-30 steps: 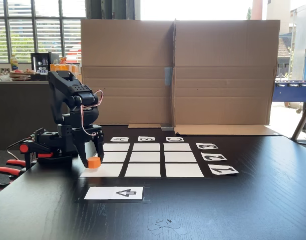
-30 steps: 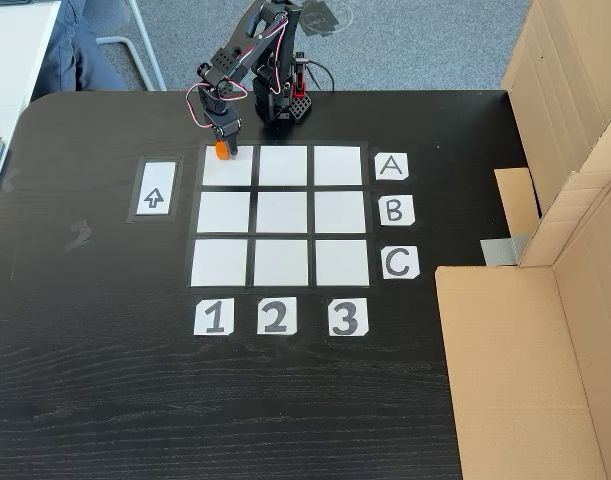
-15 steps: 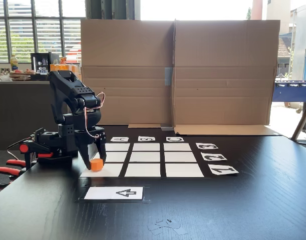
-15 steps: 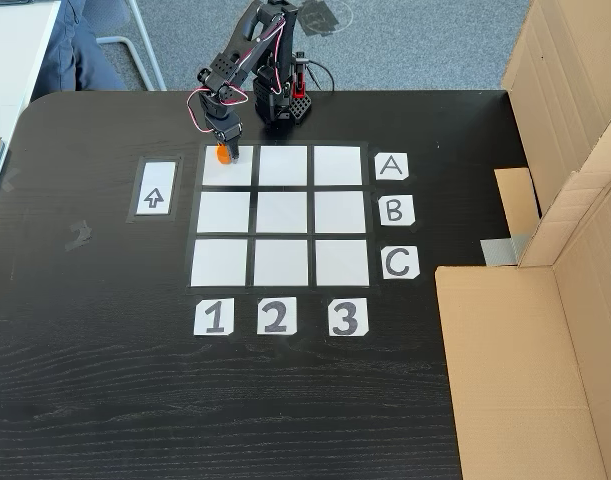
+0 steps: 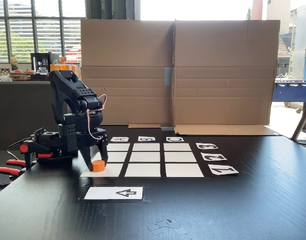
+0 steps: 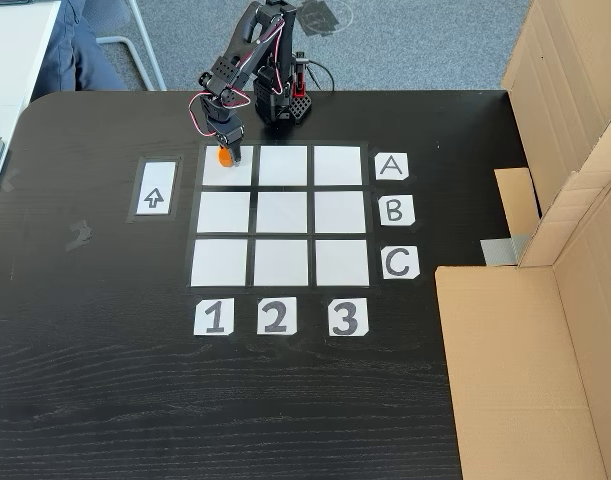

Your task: Pick up the round, orange token and place it in the grid on square A1.

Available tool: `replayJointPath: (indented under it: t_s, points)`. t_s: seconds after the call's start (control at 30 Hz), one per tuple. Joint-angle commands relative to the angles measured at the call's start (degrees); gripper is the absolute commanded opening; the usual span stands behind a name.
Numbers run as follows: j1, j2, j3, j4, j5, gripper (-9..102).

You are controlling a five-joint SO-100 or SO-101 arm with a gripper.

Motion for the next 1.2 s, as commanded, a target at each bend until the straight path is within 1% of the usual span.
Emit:
replayJointPath:
  t_s: [0.0, 0.13, 0.37, 0.53, 0.87, 1.17]
  points:
    - [-0.7, -0.1, 0.0, -0.6, 0.5, 9]
    - [-0.7, -0.1, 0.1, -0.7, 0.7, 10]
    - [0.1, 0.4, 0.1, -0.8, 1.1, 26]
    - [2.7, 2.5, 0.1, -1.2, 1.1, 33]
    - [11.2, 10.3, -0.4, -1.8, -0.3, 36]
    - [22.8, 24.9, -2.5, -5.9, -1.1, 36]
